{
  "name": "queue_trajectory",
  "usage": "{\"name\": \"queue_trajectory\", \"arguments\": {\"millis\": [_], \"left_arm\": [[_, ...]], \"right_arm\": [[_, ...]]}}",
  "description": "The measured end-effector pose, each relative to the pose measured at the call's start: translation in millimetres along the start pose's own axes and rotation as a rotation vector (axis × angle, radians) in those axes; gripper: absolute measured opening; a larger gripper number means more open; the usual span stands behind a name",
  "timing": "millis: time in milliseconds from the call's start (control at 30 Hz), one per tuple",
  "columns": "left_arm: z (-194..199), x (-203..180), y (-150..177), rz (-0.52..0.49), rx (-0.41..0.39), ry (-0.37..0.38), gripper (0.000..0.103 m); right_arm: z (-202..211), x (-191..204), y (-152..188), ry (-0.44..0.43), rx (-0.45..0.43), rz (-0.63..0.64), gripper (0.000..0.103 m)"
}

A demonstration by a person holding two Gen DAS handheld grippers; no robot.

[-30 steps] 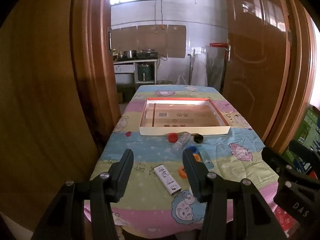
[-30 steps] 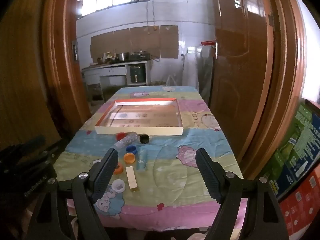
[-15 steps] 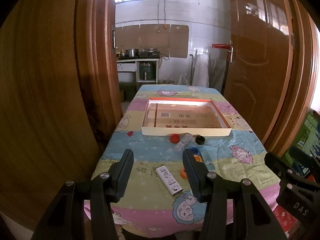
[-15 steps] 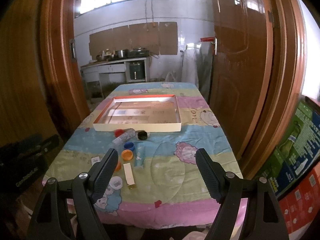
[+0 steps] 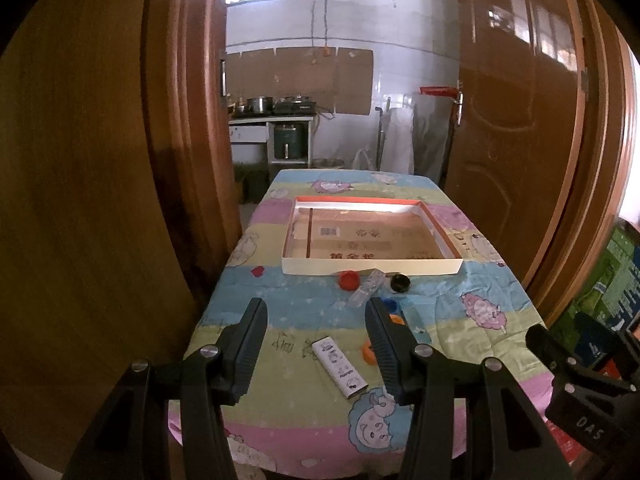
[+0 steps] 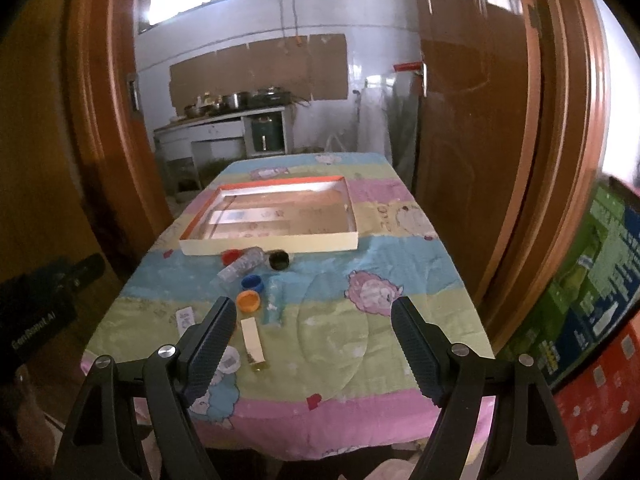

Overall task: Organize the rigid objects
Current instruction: 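Move left tool toward white Hello Kitty box while right tool approaches gold tube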

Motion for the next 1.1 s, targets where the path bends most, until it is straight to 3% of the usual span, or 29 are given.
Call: {"name": "queue_trajectory", "arguments": {"millis": [733,1100], "left_arm": [[-24,11,20,0.045,0.035,-0.019,0.051],[-44,15,29,0.051,0.071,-0.005,0.051]], "right_arm": [[-34,23,20,-0.124,0.054,0.085,0.080],[-48,33,25,-0.135,0.076,0.109,0.080]]}}
Point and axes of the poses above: each gripper's, at about its wrist camera, not at the fingertips, and z roughly against the way its jaws point, x to its left, y to its underside, the point moved 7 cm from there along -z, roughly the way its jaws point, and after that the axes turned 9 degrees about y, right-handed, at the moved point
